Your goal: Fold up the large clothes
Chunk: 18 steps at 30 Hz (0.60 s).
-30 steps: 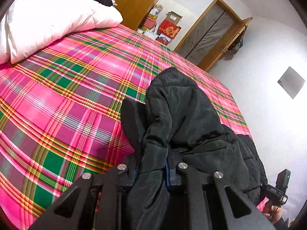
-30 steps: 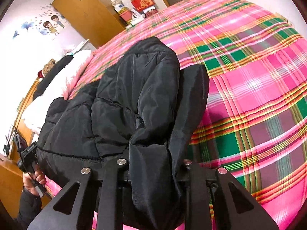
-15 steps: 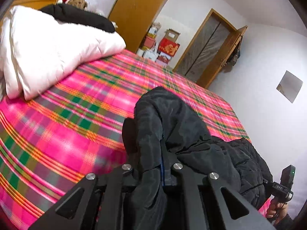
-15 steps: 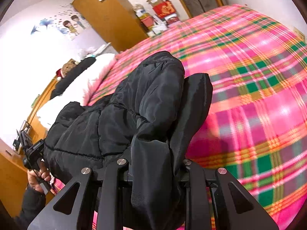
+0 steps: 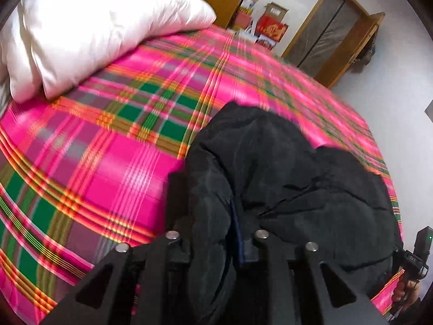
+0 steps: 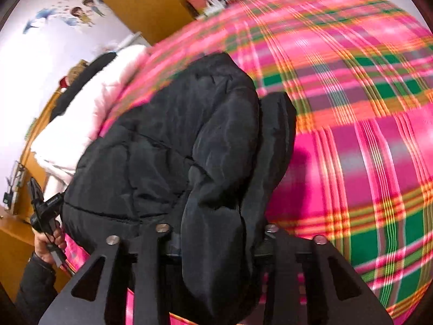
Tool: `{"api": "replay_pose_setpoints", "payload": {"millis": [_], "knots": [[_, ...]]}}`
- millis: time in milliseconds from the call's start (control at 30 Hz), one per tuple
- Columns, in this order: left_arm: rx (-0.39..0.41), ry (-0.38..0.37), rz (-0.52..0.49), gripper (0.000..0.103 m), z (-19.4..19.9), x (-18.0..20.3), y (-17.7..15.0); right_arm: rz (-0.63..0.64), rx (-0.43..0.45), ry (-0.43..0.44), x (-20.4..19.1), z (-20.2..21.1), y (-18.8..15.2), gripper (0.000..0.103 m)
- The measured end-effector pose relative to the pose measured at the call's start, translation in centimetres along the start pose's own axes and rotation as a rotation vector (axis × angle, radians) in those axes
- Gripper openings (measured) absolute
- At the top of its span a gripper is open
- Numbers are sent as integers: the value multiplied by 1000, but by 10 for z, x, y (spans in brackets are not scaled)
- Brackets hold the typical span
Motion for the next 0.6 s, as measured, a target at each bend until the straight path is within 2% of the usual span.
{"api": "replay_pose_setpoints", "payload": {"millis": [33,67,100,167,200,267,367,433,500,600], "knots": [[2,2,8,37,-2,-2,-3,-8,-5,-11,4,-2,-1,48],[9,6,31,47,-4,-7,-5,-16,-4,-11,7,-3,-2,52],[12,2,50,53,-4,-10,-5,-24,-7,-3,8,-4,-1,53],[10,-25,83,56,-6,-17,-8,-26,-13,1,10,-5,0,55],[10,-20,85,62,-7,-19,-9,-27,-17,-3,11,-6,0,56],[10,7,77,67,-10,-20,-13,-32,-27,-20,14,-10,-2,61],[10,24,86,67,-6,-20,-12,-53,-24,-42,15,-7,-6,63],[41,54,79,67,6,-18,-8,-19,7,-77,9,7,-6,63],[96,93,60,65,28,-18,-3,29,48,-115,0,24,-5,63],[179,107,77,65,60,-19,4,92,150,-157,-13,56,-2,63]]}}
Point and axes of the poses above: each gripper's, at about its wrist camera, not at the fingertips, and z roughly against the way its jaws point, x to its right, y to its top, the point moved 6 cm from there along -z, roughly the way its jaws point, and after that the axes turned 3 degrees about y, right-handed, at the moved point
